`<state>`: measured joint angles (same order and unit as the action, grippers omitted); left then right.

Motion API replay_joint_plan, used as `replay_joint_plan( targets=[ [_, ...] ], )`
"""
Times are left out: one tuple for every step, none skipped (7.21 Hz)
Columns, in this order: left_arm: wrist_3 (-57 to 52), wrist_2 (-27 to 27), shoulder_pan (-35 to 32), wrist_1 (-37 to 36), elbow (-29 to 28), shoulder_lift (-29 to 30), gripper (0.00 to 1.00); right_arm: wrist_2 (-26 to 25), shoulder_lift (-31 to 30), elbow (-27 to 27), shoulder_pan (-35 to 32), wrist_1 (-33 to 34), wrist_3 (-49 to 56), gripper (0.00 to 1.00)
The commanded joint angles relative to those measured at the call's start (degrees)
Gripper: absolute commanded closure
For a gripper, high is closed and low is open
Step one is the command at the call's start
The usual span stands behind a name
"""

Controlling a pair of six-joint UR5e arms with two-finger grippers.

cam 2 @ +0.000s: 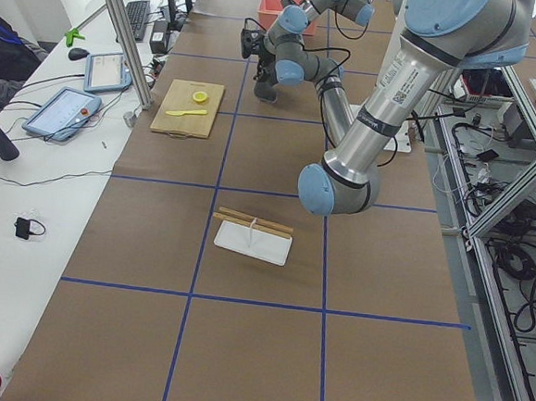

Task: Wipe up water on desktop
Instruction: 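Release the cloth from the left gripper and withdraw the left arm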

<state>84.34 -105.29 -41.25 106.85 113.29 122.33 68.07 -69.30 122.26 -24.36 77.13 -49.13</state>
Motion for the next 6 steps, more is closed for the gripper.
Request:
replay_joint_plan(
  targets=[
    [-20.4, -9.5, -8.5, -7.6, 4.5, -7.1, 0.02, 4.8, -0.4, -0.3, -4.8, 0.2, 0.0, 1.00],
    [-31.0, -13.1, -13.6, -8.9, 4.7, -10.8, 0.02, 6.4, -0.7, -0.4, -6.9, 0.6, 0.0, 1.00],
    [-43.3, -15.7, -19.1, -11.1, 4.7, -14.6, 0.02, 7.4, -0.7, -0.4, -8.3, 3.1, 0.0, 1.00],
    [-56.6, -16.2, -23.4, -13.9, 4.6, -18.6, 0.02, 8.3, -1.0, -0.4, -9.6, 5.4, 0.0, 1.00],
    [-68.9, -16.3, -28.4, -17.4, 3.8, -21.5, 0.02, 11.3, -2.2, -0.3, -11.3, 6.8, 0.0, 1.00],
    [-79.4, -17.0, -34.5, -22.1, 2.3, -22.4, 0.02, 12.8, -3.9, -0.3, -12.0, 7.2, -0.2, 1.00]
  ],
)
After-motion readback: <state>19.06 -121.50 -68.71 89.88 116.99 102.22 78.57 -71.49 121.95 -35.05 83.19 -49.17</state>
